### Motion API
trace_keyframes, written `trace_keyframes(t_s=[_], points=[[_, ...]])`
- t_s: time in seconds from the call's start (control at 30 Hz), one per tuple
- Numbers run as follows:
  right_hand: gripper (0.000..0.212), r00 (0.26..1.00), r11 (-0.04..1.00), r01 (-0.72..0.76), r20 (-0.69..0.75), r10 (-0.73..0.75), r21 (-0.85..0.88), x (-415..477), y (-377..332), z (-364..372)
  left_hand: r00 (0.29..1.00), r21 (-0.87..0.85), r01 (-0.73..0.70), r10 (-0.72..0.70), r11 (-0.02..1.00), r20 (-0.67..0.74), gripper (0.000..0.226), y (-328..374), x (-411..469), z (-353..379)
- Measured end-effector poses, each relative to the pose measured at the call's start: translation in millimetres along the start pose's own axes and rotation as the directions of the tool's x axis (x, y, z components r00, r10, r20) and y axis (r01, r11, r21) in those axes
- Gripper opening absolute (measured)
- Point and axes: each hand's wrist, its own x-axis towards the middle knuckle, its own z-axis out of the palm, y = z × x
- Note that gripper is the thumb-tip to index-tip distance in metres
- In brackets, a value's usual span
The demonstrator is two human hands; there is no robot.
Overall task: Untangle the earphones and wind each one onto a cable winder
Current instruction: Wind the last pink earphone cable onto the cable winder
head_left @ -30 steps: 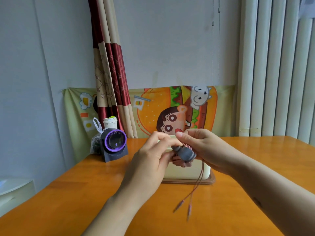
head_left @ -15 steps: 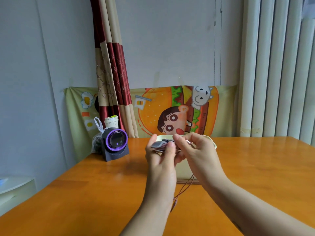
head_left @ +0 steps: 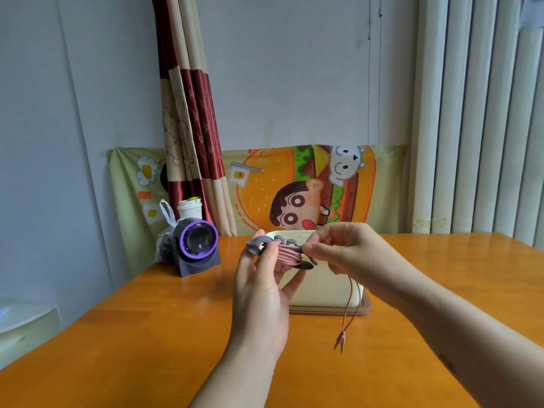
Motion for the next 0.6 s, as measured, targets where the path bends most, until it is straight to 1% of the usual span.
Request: trace_keyframes(t_s=[0.1,0.2,0.3,0.37,0.43,0.47,0.5,0.57,0.6], points=[[0.016,0.999,1.000,0.002,0.038,-0.001,-0.018,0,-3,0,0.999,-0.038,0.015,-0.014,0.999,0.039,0.022,-1,1,-1],[0.013,0.994,0.996,0.002,0.106,0.008,-0.091,3,-4,-2,0.992,-0.081,0.081,-0.072,0.993,0.102,0.026,-1,1,-2],[0.012,0.986,0.988,0.027,0.168,0.000,-0.154,4,-4,-7,0.981,-0.053,0.105,-0.095,0.993,0.170,0.029,-2,3,-5],[0.008,0.978,0.981,0.052,0.206,-0.013,-0.185,5,-5,-12,0.960,0.008,0.119,-0.117,0.993,0.253,0.029,0,0,-6],[0.003,0.967,0.971,0.083,0.255,-0.024,-0.223,4,-8,-18,0.925,0.081,0.129,-0.150,0.988,0.350,0.026,0,-2,-8],[0.002,0.959,0.961,0.104,0.282,-0.028,-0.257,4,-10,-20,0.910,0.128,0.124,-0.164,0.984,0.381,0.029,-2,-2,-11],[0.004,0.953,0.944,0.127,0.302,-0.030,-0.306,4,-12,-21,0.899,0.185,0.108,-0.175,0.977,0.402,0.034,-2,-2,-15],[0.010,0.946,0.904,0.156,0.324,-0.020,-0.398,4,-13,-22,0.870,0.318,0.019,-0.172,0.948,0.463,0.048,-4,-2,-25],[0.012,0.942,0.895,0.159,0.335,-0.012,-0.417,4,-13,-22,0.841,0.369,-0.022,-0.182,0.929,0.509,0.053,2,-7,-21]])
